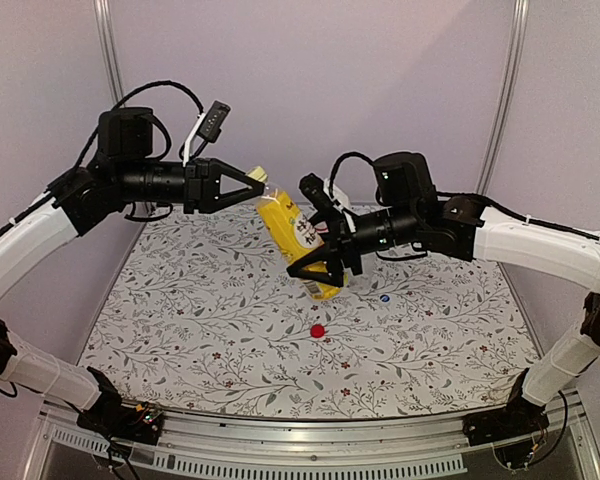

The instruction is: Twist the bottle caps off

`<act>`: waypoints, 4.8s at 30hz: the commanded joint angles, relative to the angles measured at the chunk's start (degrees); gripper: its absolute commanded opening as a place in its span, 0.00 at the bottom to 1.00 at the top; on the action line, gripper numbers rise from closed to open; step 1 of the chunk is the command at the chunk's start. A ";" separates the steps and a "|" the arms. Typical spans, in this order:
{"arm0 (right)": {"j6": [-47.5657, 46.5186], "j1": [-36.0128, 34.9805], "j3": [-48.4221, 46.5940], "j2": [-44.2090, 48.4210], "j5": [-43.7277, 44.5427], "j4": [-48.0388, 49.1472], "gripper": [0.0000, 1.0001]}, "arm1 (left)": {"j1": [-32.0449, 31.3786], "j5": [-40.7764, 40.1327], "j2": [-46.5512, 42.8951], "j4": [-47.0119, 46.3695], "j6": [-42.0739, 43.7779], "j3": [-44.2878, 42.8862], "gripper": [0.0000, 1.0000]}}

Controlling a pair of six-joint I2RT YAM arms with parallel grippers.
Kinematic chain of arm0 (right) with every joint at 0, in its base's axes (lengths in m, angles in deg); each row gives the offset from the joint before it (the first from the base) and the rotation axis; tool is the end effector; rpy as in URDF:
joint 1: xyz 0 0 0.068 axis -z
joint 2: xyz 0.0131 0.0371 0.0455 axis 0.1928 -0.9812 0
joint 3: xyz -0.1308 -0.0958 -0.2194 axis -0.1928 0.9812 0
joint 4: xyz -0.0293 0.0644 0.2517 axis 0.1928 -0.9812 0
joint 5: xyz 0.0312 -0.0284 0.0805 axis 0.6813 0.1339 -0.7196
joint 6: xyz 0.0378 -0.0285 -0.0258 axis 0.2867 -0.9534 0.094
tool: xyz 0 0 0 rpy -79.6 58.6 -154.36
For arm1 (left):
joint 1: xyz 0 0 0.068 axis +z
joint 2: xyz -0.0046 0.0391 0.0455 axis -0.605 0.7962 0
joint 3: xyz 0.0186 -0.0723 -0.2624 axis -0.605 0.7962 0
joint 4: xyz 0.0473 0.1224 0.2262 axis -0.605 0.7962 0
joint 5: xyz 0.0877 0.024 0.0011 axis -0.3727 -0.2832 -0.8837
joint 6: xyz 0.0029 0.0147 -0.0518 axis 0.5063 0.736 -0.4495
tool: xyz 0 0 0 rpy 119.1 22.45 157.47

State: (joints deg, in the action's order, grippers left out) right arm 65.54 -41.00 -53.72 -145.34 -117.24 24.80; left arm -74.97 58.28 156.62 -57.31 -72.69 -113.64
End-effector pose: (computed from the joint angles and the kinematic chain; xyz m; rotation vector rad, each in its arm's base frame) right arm 0.2068 0.2991 0.3466 -1.3870 1.5156 1.0793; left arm 0.2037 -0.1878 0.4315 0.9007 1.7311 -1.3085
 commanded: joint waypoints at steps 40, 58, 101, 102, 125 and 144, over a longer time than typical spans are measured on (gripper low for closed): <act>-0.45 -0.26 8.74 7.47 -5.52 6.92 0.46 | -1.76 4.45 -4.58 -19.62 -3.50 10.66 0.66; -0.10 -0.26 8.72 7.12 -5.13 7.06 0.45 | -5.08 4.43 -1.61 -21.69 -2.87 9.31 0.45; -8.12 -6.21 4.12 2.85 46.61 3.07 0.38 | -8.59 -30.95 4.81 -17.86 -24.73 3.97 0.55; -7.73 -6.24 4.61 3.48 44.70 3.09 0.38 | -8.46 -30.19 3.87 -18.52 -23.06 4.73 0.63; -2.60 -3.19 8.93 12.07 1.72 4.94 0.38 | -7.53 7.28 -1.98 -27.73 2.96 8.64 0.78; -2.10 -2.60 8.78 10.11 -0.27 5.65 0.38 | -7.67 9.50 -0.84 -30.19 2.80 8.95 0.40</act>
State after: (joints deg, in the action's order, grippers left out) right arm 63.00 -44.08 -44.95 -134.54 -116.83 28.82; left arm -82.59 66.83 155.12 -86.21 -70.31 -103.78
